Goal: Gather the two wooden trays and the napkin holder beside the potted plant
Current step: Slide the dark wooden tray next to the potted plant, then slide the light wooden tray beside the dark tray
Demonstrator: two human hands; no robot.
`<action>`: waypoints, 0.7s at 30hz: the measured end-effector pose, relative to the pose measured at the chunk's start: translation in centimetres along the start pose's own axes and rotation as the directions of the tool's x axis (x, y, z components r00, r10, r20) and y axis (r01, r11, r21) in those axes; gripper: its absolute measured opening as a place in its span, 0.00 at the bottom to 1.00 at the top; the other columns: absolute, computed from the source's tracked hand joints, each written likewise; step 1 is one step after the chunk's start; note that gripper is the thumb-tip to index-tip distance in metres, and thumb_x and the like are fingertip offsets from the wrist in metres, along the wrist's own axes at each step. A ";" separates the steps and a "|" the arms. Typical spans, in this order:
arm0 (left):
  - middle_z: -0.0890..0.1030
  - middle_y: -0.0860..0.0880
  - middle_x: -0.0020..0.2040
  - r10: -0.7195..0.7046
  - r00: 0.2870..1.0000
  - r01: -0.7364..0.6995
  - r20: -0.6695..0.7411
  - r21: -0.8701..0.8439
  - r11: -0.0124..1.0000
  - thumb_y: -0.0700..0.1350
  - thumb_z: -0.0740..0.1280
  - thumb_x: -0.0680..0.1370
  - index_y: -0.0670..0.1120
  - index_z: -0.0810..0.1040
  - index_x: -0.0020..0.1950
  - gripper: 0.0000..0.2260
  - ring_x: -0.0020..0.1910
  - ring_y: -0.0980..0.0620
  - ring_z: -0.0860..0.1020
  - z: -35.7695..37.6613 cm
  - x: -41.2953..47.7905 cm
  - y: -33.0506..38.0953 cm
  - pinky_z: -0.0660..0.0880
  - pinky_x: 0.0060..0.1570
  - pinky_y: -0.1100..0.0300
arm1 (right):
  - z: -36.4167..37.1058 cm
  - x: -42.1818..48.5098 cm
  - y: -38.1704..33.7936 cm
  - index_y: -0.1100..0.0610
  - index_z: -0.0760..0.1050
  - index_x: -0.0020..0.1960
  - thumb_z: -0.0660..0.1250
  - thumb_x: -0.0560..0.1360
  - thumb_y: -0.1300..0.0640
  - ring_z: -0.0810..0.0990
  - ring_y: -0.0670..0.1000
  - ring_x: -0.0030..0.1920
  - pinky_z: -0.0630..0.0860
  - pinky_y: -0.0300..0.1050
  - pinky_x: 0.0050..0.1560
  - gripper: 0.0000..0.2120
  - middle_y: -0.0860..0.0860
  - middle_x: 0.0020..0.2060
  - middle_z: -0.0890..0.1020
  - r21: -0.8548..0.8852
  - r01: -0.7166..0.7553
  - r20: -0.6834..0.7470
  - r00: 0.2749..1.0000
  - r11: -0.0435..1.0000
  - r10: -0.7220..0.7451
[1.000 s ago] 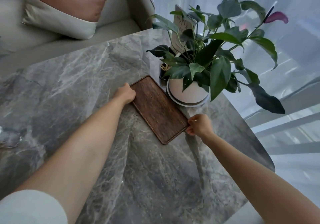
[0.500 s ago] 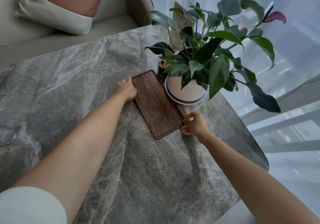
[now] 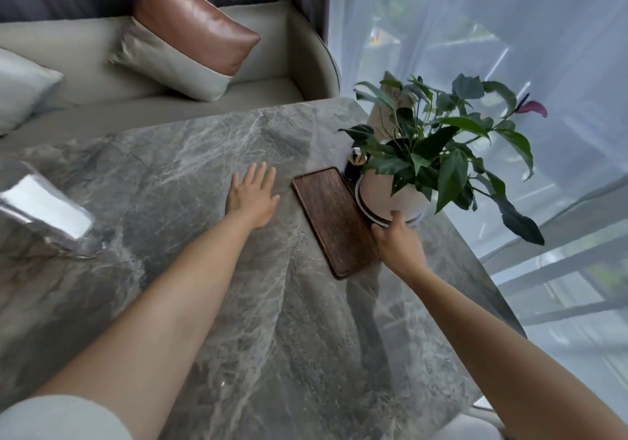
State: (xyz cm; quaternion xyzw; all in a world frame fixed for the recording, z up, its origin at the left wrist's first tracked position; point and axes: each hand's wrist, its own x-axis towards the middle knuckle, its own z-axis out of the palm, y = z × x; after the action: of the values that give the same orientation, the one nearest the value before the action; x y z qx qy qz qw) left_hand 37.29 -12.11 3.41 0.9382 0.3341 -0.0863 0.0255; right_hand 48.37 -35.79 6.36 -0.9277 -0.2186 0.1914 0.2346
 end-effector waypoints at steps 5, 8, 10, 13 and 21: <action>0.41 0.49 0.78 -0.017 0.997 0.019 -0.075 0.034 0.999 0.54 0.47 0.81 0.47 0.40 0.76 0.28 0.77 0.50 0.40 -1.9 -4.1 -4.9 0.40 0.74 0.47 | 1.4 -2.5 -5.8 0.60 0.40 0.75 0.48 0.78 0.44 0.49 0.58 0.76 0.51 0.53 0.74 0.33 0.58 0.76 0.48 -0.203 0.250 0.018 0.968 0.947 -0.251; 0.42 0.49 0.78 -0.049 0.989 0.054 -0.140 0.034 0.998 0.54 0.48 0.81 0.48 0.40 0.76 0.27 0.77 0.51 0.41 -3.5 -6.9 -8.5 0.40 0.74 0.48 | 2.5 -4.0 -9.7 0.58 0.35 0.74 0.43 0.78 0.41 0.39 0.53 0.76 0.43 0.51 0.75 0.34 0.54 0.76 0.40 -0.305 0.346 0.011 0.933 0.887 -0.360; 0.42 0.49 0.79 -0.081 0.979 0.088 -0.189 0.028 0.996 0.54 0.48 0.81 0.49 0.40 0.76 0.27 0.77 0.51 0.42 -4.3 -8.9 -11.2 0.40 0.74 0.47 | 3.3 -5.1 -12.4 0.57 0.32 0.73 0.42 0.77 0.40 0.35 0.52 0.75 0.39 0.51 0.74 0.34 0.53 0.76 0.37 -0.357 0.403 0.015 0.905 0.843 -0.426; 0.42 0.49 0.79 -0.148 0.961 0.155 -0.233 0.010 0.988 0.54 0.48 0.81 0.49 0.39 0.76 0.28 0.77 0.50 0.42 -5.3 -12.4 -15.8 0.40 0.74 0.47 | 4.9 -6.9 -16.7 0.57 0.31 0.73 0.41 0.77 0.39 0.33 0.52 0.74 0.35 0.50 0.73 0.35 0.53 0.75 0.34 -0.389 0.466 0.030 0.868 0.795 -0.495; 0.42 0.49 0.78 -0.385 0.900 0.388 -0.206 -0.025 0.921 0.54 0.48 0.81 0.49 0.39 0.76 0.27 0.77 0.51 0.41 -4.4 -23.4 -28.7 0.40 0.74 0.48 | 11.9 -13.6 -27.9 0.58 0.31 0.73 0.42 0.77 0.40 0.32 0.52 0.74 0.34 0.49 0.72 0.35 0.53 0.75 0.34 -0.358 0.635 0.162 0.764 0.685 -0.624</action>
State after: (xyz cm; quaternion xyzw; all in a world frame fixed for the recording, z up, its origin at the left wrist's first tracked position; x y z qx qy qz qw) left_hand 1.98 -3.96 12.17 0.8573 0.5136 0.0055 -0.0350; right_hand 22.84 -16.19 14.58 -0.8207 -0.5602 0.0638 0.0925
